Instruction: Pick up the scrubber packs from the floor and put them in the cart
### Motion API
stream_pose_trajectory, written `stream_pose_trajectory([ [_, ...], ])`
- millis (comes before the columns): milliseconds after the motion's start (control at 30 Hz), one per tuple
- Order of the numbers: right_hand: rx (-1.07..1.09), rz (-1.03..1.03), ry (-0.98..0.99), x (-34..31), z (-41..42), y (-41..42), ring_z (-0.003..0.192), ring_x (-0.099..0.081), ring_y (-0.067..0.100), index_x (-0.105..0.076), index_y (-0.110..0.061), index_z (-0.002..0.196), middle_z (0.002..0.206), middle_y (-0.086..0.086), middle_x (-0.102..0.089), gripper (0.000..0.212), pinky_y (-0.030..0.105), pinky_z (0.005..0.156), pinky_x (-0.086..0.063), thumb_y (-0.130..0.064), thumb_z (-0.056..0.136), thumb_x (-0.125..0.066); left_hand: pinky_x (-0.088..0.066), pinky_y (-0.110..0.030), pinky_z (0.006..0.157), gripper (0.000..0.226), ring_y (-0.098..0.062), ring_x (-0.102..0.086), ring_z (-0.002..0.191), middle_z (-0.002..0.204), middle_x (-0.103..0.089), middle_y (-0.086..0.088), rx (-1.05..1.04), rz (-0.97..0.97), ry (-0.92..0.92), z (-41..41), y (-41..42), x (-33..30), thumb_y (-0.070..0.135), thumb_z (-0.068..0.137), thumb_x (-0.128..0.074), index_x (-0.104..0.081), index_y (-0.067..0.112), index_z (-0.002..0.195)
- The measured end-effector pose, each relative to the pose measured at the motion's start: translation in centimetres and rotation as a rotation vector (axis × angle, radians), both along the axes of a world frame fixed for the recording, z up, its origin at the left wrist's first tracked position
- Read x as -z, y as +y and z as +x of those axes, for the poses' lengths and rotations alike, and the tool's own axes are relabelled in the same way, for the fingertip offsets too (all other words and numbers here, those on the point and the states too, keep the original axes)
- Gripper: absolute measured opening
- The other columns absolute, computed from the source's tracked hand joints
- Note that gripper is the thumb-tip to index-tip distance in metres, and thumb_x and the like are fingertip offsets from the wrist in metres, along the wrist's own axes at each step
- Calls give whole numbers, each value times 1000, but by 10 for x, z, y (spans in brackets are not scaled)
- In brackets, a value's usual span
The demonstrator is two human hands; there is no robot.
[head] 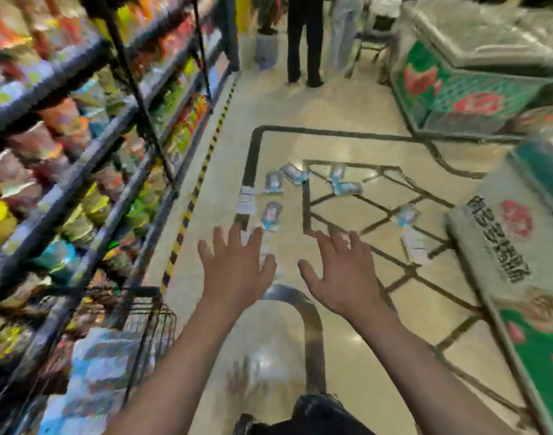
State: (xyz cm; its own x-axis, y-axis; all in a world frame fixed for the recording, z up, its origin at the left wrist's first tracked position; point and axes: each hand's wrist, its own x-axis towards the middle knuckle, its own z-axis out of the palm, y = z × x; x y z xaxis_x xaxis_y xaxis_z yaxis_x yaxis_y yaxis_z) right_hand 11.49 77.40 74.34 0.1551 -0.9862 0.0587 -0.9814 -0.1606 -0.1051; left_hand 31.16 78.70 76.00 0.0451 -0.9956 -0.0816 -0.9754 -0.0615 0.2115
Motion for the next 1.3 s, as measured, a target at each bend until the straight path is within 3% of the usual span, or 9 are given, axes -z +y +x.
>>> stream_pose_trajectory([
  [67, 118, 30, 7, 1, -61, 0, 138, -43, 48, -53, -18, 147, 153, 10, -52, 77, 59, 108, -40, -68, 91, -36, -20, -66, 115, 82, -43, -29, 149, 162, -35, -12, 102, 0, -9, -63, -24, 1, 65, 86, -14, -42, 30, 155],
  [300, 431, 153, -39, 11, -251, 6, 146, -30, 45, -42, -22, 151, 164, 4, -36, 83, 59, 115, -30, -72, 88, -22, -13, -61, 122, 59, -35, -15, 155, 168, -23, -5, 397, 39, 22, -277, -78, 14, 57, 100, -38, -36, 35, 155],
  [367, 499, 193, -61, 15, -289, 6, 150, -27, 43, -39, -23, 155, 166, 3, -33, 84, 59, 118, -28, -73, 89, -21, -13, -61, 122, 59, -35, -15, 155, 168, -22, -5, 463, 63, 9, -317, -89, 18, 57, 100, -38, -36, 34, 155],
  [500, 583, 159, -93, 25, -347, -5, 136, -46, 52, -58, -16, 141, 156, 11, -49, 71, 63, 107, -41, -66, 92, -40, -13, -61, 121, 59, -37, -13, 156, 169, -20, -5, 563, 119, -47, -376, -120, 30, 57, 101, -36, -34, 33, 156],
  [600, 648, 276, -113, 31, -382, -29, 147, -31, 47, -44, -23, 152, 167, 6, -32, 72, 57, 117, -29, -68, 97, -34, -17, -62, 120, 58, -38, -16, 154, 167, -24, -7, 591, 143, -71, -407, -153, 40, 55, 101, -38, -38, 32, 154],
  [867, 635, 348, -98, 50, -470, -163, 146, -33, 44, -40, -27, 155, 165, 4, -35, 79, 52, 117, -29, -70, 90, -25, -25, -64, 117, 54, -40, -27, 150, 161, -36, -8, 538, 194, -56, -480, -289, 73, 54, 98, -44, -51, 29, 146],
  [1067, 644, 359, -89, 52, -543, -289, 147, -31, 43, -39, -24, 156, 165, 6, -33, 69, 55, 120, -28, -63, 98, -34, -11, -62, 122, 59, -37, -10, 157, 169, -18, -5, 520, 287, -27, -555, -421, 74, 56, 102, -38, -32, 32, 156],
  [1167, 702, 325, -90, 52, -587, -342, 142, -39, 44, -46, -20, 150, 159, 11, -43, 77, 55, 116, -33, -66, 92, -27, -14, -61, 122, 59, -37, -17, 155, 167, -23, -7, 554, 271, -53, -593, -478, 71, 55, 102, -40, -35, 29, 155],
  [1300, 706, 288, -97, 53, -634, -403, 141, -39, 46, -49, -19, 148, 157, 12, -45, 66, 54, 115, -33, -60, 98, -41, -20, -61, 120, 60, -39, -24, 152, 164, -30, -9, 627, 222, -81, -645, -543, 73, 55, 102, -41, -36, 27, 155],
])
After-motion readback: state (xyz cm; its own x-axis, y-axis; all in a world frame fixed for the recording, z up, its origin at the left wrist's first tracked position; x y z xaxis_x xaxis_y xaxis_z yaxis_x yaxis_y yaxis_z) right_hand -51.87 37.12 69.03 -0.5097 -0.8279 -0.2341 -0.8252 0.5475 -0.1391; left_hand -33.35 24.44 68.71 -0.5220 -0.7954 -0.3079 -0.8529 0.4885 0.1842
